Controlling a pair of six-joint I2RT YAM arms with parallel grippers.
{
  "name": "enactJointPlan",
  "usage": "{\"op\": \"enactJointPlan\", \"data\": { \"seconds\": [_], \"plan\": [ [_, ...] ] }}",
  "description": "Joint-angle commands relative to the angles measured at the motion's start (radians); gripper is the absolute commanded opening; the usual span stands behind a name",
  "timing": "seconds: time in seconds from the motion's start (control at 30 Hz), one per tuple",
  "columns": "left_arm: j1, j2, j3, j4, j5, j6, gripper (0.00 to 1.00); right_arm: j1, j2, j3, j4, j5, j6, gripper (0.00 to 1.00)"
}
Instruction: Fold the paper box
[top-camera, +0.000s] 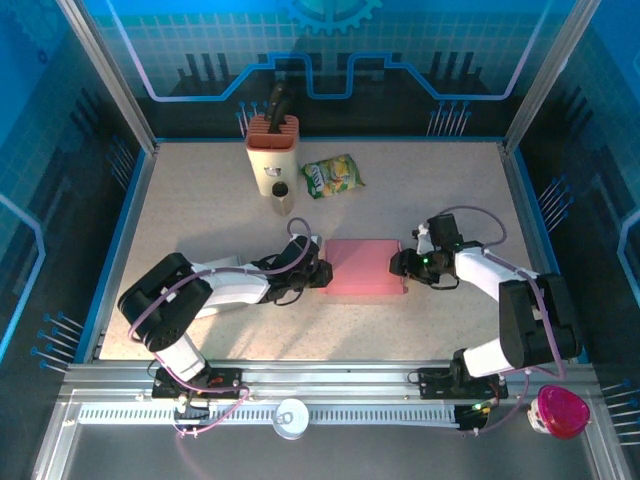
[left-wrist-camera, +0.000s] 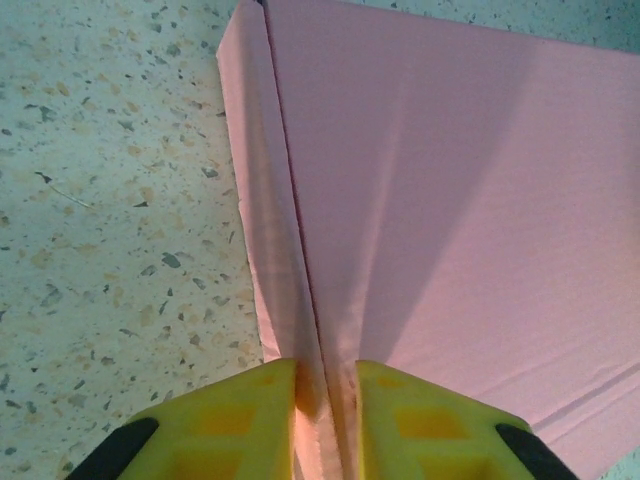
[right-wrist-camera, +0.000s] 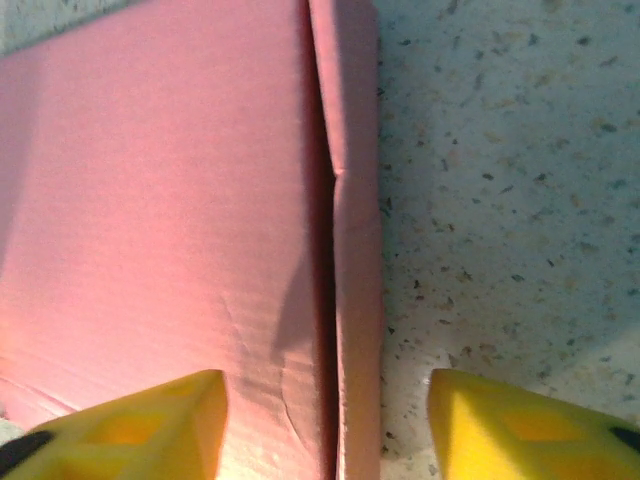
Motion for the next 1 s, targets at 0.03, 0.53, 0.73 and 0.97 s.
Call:
{"op": "enactJointPlan", "data": {
  "seconds": [0.03,0.53,0.73,0.97],
  "plan": [
    [0.018,-0.017,-0.07,-0.015,-0.023,0.006,0.18,-0.03,-0.021,-0.02,0.076,-0.137,0.006,0.68],
    [0.127,0.025,-0.191,0.184,0.121,-0.038,0.08,-0.045,0.059,-0.029,0.173,-0.282,0.026,0.73],
    [0.147,0.058,-0.207,0.238,0.158,-0.057,0.06,-0.041,0.088,-0.055,0.288,-0.403,0.072,0.72],
    [0.151,0.05,-0.2,0.229,0.158,-0.054,0.06,-0.025,0.117,-0.102,0.533,-0.494,0.247,0.55]
  ]
}}
